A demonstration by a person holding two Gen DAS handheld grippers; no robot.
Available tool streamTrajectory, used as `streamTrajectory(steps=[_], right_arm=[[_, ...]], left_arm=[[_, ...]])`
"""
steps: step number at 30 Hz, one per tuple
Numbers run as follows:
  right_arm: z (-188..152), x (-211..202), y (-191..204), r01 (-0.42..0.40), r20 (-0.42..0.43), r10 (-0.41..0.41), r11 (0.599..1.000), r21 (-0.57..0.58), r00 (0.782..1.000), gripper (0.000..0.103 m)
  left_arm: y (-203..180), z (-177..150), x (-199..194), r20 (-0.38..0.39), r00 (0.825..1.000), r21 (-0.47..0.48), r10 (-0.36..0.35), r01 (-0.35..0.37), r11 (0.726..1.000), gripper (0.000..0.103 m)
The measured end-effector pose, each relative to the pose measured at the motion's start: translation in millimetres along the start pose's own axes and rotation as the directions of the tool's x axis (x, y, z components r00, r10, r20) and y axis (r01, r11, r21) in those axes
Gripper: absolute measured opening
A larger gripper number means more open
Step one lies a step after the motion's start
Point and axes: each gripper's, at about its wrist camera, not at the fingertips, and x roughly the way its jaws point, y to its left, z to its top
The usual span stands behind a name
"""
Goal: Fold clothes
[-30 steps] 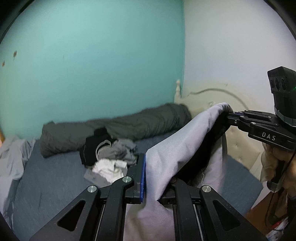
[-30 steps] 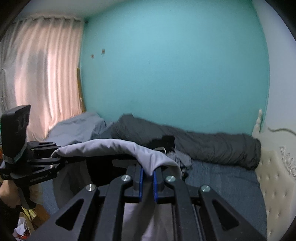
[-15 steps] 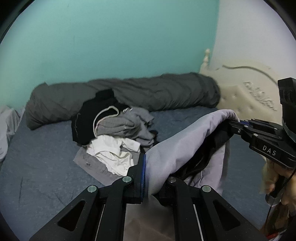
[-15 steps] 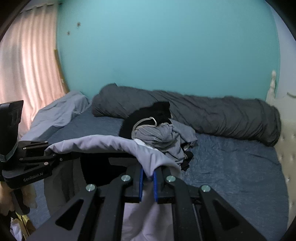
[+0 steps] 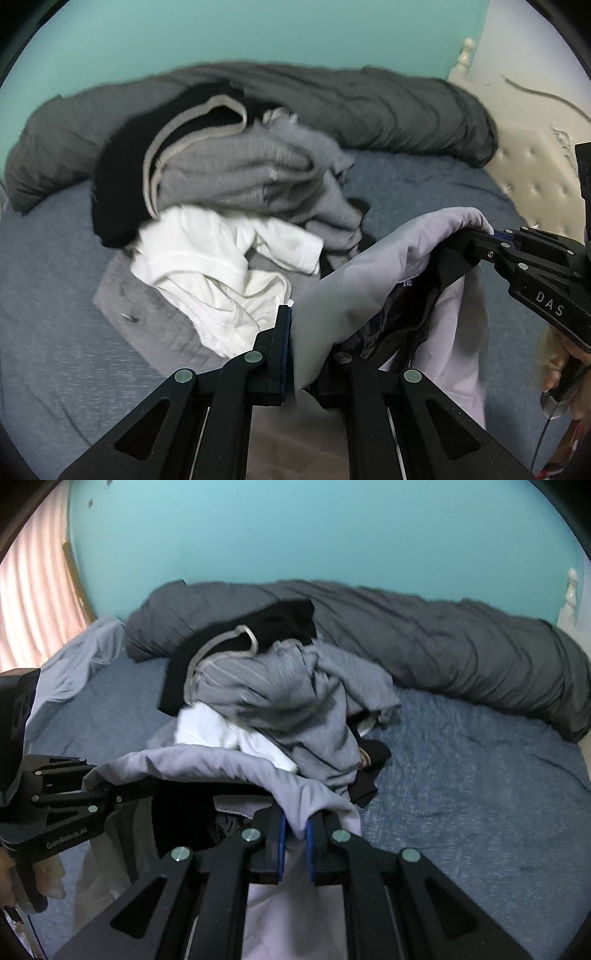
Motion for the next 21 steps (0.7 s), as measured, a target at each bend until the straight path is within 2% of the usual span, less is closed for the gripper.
streamTrajectory(steps=[8,10,11,12,14,16,18,21], right_arm=[[-37.3,84.7,-24.7,0.015,-0.107,-0.01,0.999,0.047,0.994,0.009],[-44.7,97.2,-29.5,0.029,-0.122,-0.02,0.997,0.071,0.992,0.012],[-47.1,102.0,-32.1,0.037,-0.129,-0.026,0.996,0.082,0.991,0.013],[-49.2,106.4,-34.7,0.045,-0.135,-0.032,0.995,0.093,0.99,0.015],[-50.9,108.6,-40.2,0.056,-0.137,-0.04,0.992,0.111,0.99,0.023],[-51.6,105.1,-45.1,0.051,-0.129,-0.034,0.99,0.133,0.991,0.042],[-53.8,96.4,-51.8,0.016,-0.119,0.005,0.984,0.178,0.993,0.047],[-59.8,71.1,-57.2,0.006,-0.09,0.013,0.977,0.214,0.996,0.051]], left_arm=[[10.9,-30.1,84.5,-0.104,0.994,-0.041,-0.018,0.014,0.999,0.013],[13.7,-36.4,96.4,-0.112,0.993,-0.07,-0.025,0.017,0.997,0.023],[15.1,-38.4,100.1,-0.119,0.992,-0.083,-0.031,0.022,0.996,0.032],[16.0,-39.5,101.7,-0.123,0.992,-0.09,-0.032,0.021,0.996,0.04],[17.8,-39.0,97.6,-0.109,0.994,-0.087,-0.024,0.015,0.996,0.05],[22.6,-37.5,87.3,-0.091,0.996,-0.098,-0.025,0.016,0.995,0.055],[29.0,-37.0,73.4,-0.07,0.997,-0.12,-0.04,0.031,0.992,0.066],[36.3,-40.8,44.3,-0.036,0.998,-0.128,-0.05,0.045,0.991,0.067]])
